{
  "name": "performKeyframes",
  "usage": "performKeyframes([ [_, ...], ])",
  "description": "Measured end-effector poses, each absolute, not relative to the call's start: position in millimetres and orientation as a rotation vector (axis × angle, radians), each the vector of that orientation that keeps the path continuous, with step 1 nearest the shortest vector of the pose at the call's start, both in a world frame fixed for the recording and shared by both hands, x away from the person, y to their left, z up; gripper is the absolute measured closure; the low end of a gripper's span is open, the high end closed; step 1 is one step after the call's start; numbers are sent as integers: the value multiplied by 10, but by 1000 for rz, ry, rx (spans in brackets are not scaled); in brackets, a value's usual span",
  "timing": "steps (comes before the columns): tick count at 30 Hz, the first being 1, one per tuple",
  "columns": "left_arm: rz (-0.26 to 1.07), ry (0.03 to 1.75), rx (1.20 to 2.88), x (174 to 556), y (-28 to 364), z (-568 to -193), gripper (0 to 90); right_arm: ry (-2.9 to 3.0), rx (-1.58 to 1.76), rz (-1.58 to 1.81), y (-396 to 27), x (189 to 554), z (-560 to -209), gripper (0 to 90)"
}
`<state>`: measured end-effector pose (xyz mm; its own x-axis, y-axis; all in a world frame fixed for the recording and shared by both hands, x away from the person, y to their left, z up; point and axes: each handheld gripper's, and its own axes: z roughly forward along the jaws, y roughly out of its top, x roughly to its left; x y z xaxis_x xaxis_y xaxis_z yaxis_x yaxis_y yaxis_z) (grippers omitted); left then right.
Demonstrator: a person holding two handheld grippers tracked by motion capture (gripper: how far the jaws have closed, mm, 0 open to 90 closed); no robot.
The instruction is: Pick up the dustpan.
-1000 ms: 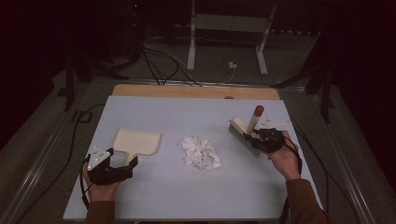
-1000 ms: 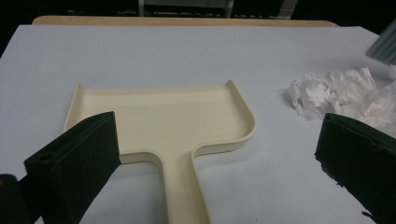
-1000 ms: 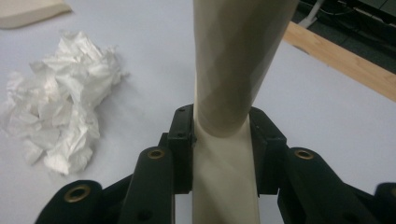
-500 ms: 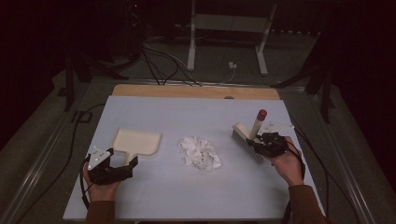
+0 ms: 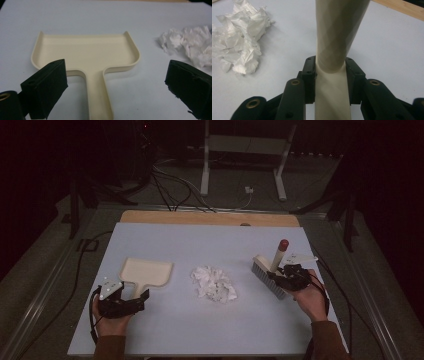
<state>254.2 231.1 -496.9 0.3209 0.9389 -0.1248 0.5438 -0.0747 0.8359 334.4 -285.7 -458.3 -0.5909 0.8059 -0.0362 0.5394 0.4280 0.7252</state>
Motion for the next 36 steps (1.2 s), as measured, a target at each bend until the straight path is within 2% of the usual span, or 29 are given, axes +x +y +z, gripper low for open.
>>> performKeyframes([
  [8, 578, 1421, 1848, 2625, 2222, -5058, 178, 2269, 1171, 941, -2892, 3298, -4585, 669],
  [19, 594, 1505, 1947, 2717, 2186, -5174, 487, 2265, 1166, 952, -2856, 3283, -4599, 669],
  [33, 573, 1554, 2009, 2759, 2190, -5184, 656, 2253, 1180, 978, -2870, 3280, -4615, 668],
  [36, 567, 1552, 2019, 2772, 2195, -5175, 660, 2253, 1180, 979, -2865, 3281, -4617, 668],
])
